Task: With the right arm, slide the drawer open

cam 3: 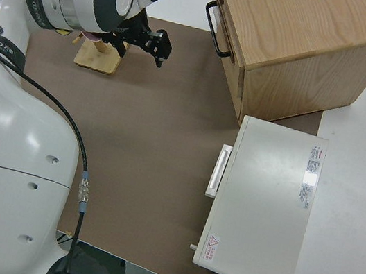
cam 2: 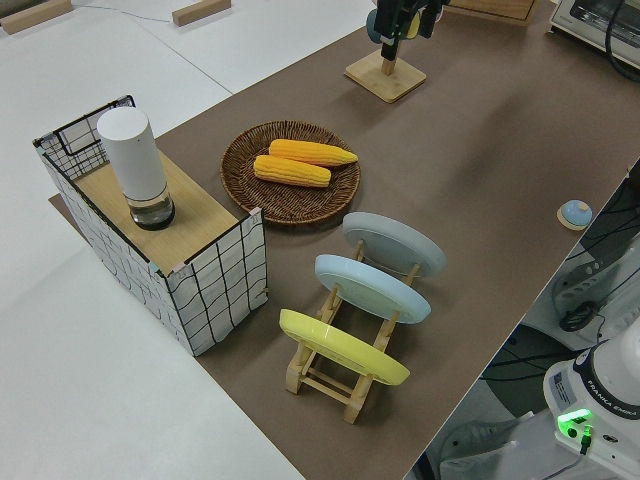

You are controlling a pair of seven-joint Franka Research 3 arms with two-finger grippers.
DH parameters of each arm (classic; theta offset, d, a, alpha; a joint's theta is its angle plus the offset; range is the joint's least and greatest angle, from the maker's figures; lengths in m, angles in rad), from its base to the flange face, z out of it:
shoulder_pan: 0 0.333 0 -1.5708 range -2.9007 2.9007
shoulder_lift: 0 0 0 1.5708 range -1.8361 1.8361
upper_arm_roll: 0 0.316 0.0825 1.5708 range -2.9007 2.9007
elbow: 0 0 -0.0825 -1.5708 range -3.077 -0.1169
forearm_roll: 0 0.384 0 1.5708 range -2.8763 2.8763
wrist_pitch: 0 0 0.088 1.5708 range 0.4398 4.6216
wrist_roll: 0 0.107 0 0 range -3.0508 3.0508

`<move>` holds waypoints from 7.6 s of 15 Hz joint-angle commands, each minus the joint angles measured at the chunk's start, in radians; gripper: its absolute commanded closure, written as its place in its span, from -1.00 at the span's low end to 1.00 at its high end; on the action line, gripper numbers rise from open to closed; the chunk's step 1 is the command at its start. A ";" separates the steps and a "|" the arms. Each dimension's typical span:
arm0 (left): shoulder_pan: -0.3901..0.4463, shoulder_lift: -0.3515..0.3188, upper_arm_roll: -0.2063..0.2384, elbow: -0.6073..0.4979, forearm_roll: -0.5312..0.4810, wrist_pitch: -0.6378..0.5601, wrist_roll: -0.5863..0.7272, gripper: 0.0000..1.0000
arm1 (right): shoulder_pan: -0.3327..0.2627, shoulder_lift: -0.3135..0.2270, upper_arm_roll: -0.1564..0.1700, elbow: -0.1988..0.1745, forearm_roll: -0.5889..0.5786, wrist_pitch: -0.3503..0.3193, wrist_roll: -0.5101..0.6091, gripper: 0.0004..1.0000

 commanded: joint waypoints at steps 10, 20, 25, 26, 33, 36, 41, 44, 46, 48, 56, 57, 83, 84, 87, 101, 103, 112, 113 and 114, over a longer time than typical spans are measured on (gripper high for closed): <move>0.004 0.011 -0.006 0.026 0.017 -0.020 0.010 -0.99 | -0.042 -0.032 0.009 0.003 -0.015 -0.058 -0.024 -0.97; 0.004 0.011 -0.006 0.026 0.017 -0.020 0.010 -0.99 | -0.023 -0.029 0.073 0.000 -0.262 -0.056 -0.039 -0.97; 0.004 0.011 -0.006 0.026 0.017 -0.020 0.010 -0.99 | 0.004 -0.011 0.183 -0.026 -0.512 -0.047 -0.029 -0.97; 0.004 0.011 -0.006 0.026 0.017 -0.020 0.010 -0.99 | 0.019 -0.006 0.185 -0.033 -0.550 -0.044 -0.030 -0.97; 0.004 0.011 -0.006 0.026 0.017 -0.020 0.010 -0.99 | 0.049 0.012 0.239 -0.143 -0.831 0.085 -0.024 -0.97; 0.004 0.011 -0.006 0.026 0.017 -0.020 0.010 -0.99 | 0.063 0.040 0.240 -0.189 -1.000 0.136 -0.009 -0.97; 0.004 0.011 -0.006 0.026 0.017 -0.020 0.010 -0.99 | 0.047 0.115 0.239 -0.226 -1.254 0.223 0.000 -0.97; 0.004 0.011 -0.006 0.026 0.017 -0.020 0.010 -0.99 | 0.018 0.159 0.226 -0.240 -1.363 0.271 0.039 -0.97; 0.004 0.011 -0.006 0.026 0.017 -0.020 0.010 -0.99 | 0.013 0.188 0.216 -0.241 -1.448 0.275 0.063 -0.97; 0.004 0.011 -0.006 0.024 0.017 -0.020 0.010 -0.99 | 0.012 0.213 0.213 -0.240 -1.503 0.275 0.086 -0.96; 0.004 0.011 -0.006 0.026 0.017 -0.020 0.010 -0.99 | 0.013 0.241 0.185 -0.241 -1.641 0.260 0.157 -0.96; 0.004 0.011 -0.006 0.024 0.017 -0.020 0.010 -0.99 | 0.013 0.242 0.183 -0.241 -1.641 0.258 0.165 -0.96; 0.004 0.011 -0.006 0.026 0.017 -0.020 0.010 -0.99 | 0.095 0.308 0.145 -0.243 -1.675 0.108 0.244 1.00; 0.004 0.011 -0.006 0.024 0.017 -0.020 0.010 -0.99 | 0.108 0.308 0.145 -0.243 -1.668 0.098 0.244 1.00; 0.004 0.011 -0.006 0.026 0.017 -0.020 0.010 -0.99 | 0.151 0.308 0.145 -0.243 -1.657 0.038 0.243 1.00; 0.004 0.011 -0.006 0.024 0.017 -0.020 0.010 -0.99 | 0.409 0.307 0.145 -0.229 -1.540 -0.214 0.240 1.00; 0.004 0.011 -0.006 0.026 0.017 -0.020 0.010 -0.99 | 0.434 0.307 0.145 -0.224 -1.534 -0.240 0.241 1.00; 0.004 0.011 -0.006 0.026 0.017 -0.020 0.010 -0.99 | 0.495 0.307 0.127 -0.209 -1.516 -0.262 0.241 1.00; 0.004 0.011 -0.006 0.024 0.017 -0.020 0.010 -0.99 | 0.495 0.307 0.125 -0.209 -1.516 -0.262 0.241 1.00; 0.004 0.011 -0.006 0.026 0.017 -0.020 0.010 -0.99 | 0.495 0.307 0.125 -0.209 -1.516 -0.262 0.243 0.99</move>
